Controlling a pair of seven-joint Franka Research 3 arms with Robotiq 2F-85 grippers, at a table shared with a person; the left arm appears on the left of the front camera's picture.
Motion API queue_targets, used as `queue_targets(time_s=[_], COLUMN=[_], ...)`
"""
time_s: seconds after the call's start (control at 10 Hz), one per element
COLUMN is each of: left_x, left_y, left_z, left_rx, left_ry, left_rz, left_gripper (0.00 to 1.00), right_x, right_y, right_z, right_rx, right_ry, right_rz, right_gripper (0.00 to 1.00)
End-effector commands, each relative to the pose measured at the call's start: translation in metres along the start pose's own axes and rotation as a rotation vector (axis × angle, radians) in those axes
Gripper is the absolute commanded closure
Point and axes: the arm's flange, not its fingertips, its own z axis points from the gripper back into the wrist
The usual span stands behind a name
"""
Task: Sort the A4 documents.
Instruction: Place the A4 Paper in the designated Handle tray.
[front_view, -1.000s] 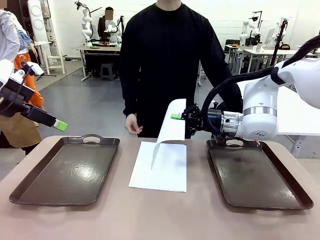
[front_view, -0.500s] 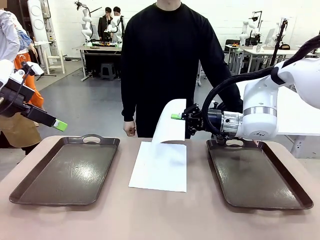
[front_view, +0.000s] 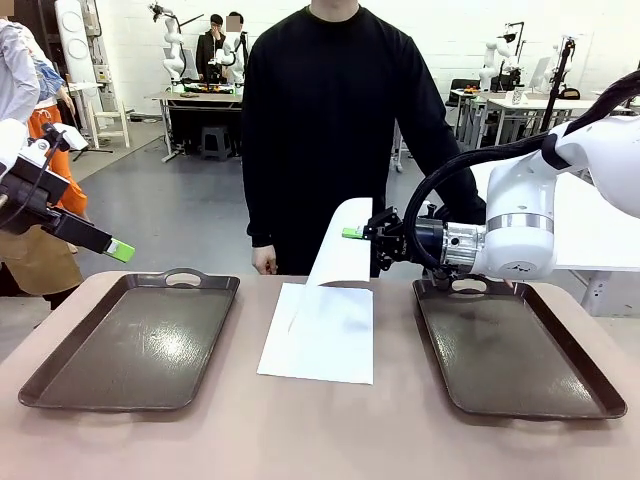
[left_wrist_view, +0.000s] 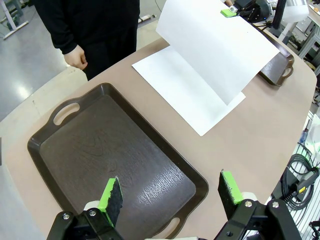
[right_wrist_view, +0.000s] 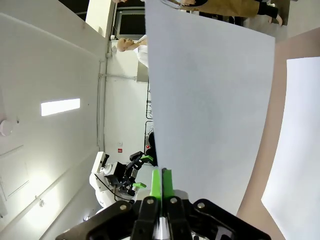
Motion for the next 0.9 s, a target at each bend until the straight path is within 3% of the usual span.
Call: queue_targets(time_s=[0.0, 0.2, 0.4, 0.8], left_x=[-0.001, -0.001, -0.001, -0.001], left_y=[0.003, 0.003, 0.003, 0.003], left_z=[0.000, 0.000, 0.000, 0.000], left_rx=[-0.013, -0.013, -0.013, -0.013], left_ry=[-0.007, -0.007, -0.007, -0.007], left_rz=[-0.005, -0.005, -0.005, -0.005], left_gripper=[0.00, 0.00, 0.00, 0.00], right_x=[-0.006, -0.006, 0.003, 0.019], right_y=[0.014, 0.040, 0.050, 0.035], right_z=[0.031, 0.084, 0.132, 0.200], right_rx=[-0.012, -0.036, -0.053, -0.137], right_ry=[0.035, 0.105, 0.164, 0.186], right_rz=[0.080, 0.141, 0.104, -0.007], right_gripper=[0.99, 0.99, 0.99, 0.99])
